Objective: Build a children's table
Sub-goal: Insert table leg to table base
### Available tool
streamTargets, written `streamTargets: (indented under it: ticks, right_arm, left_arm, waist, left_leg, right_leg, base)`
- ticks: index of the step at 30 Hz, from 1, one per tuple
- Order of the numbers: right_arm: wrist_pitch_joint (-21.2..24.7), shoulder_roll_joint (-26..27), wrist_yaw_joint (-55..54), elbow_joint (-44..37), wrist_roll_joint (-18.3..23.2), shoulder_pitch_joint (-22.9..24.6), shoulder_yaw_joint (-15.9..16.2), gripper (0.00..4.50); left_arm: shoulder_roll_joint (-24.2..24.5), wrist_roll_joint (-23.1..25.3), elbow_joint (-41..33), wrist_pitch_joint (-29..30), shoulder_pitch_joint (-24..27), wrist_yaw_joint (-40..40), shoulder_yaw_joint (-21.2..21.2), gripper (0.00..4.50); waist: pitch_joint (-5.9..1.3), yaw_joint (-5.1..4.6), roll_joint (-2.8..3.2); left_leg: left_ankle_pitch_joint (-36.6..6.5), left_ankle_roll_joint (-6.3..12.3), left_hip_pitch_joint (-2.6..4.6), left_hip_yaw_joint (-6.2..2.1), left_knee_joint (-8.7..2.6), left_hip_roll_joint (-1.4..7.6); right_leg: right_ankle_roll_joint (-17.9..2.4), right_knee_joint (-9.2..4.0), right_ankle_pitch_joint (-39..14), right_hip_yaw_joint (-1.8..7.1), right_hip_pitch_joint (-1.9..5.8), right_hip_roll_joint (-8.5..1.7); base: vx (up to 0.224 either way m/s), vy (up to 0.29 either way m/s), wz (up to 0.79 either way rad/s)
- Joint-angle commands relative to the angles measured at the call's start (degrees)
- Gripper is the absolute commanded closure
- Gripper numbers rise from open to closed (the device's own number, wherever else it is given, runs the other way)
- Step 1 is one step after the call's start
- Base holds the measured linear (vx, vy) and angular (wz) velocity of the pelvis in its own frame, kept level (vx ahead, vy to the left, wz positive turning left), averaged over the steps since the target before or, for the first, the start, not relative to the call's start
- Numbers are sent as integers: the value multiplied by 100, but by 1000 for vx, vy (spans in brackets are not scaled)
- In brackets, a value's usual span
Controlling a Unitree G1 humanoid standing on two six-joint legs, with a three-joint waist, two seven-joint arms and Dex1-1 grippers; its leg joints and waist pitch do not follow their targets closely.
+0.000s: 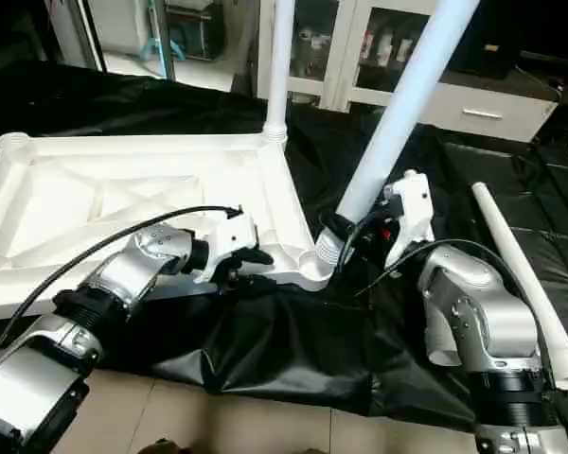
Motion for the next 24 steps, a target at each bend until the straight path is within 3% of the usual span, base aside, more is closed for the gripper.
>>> streamTargets:
  ticks: [1, 11, 19, 24]
  right_arm:
    - [64, -85, 27, -89, -3, 16, 13, 264]
    - [108, -141, 121, -110, -122, -38, 122, 264]
    - [112, -194, 147, -54, -148, -138, 108, 264]
    - [223, -135, 264, -35, -38, -177, 151, 264]
  left_arm:
    - [-2, 93, 139, 104, -53, 8, -47, 276]
    - [-120, 485, 198, 530, -162, -152, -398, 371]
    - [-34, 797, 124, 607, -142, -275, -638, 432]
    - [108, 762, -72, 293, 83, -467, -665, 450]
  waist:
    - [-422, -4, 16]
    - [-433, -5, 35]
    - [-423, -14, 45]
    - [-412, -25, 54]
  left_leg:
    - [-927, 105, 72, -104, -408, 229]
    - [-823, 162, 66, -104, -402, 226]
    - [-972, 149, 66, -107, -412, 222]
    - [-1129, 100, 81, -119, -436, 228]
  right_leg:
    - [-1318, -445, -734, 275, 333, -345]
    - [-1328, -442, -597, 275, 337, -344]
    - [-1217, -497, -1046, 272, 326, -347]
    - [-1128, -535, -1319, 267, 313, -346]
  base:
    - [0, 0, 0]
    - [0, 0, 0]
    - [0, 0, 0]
    - [0, 0, 0]
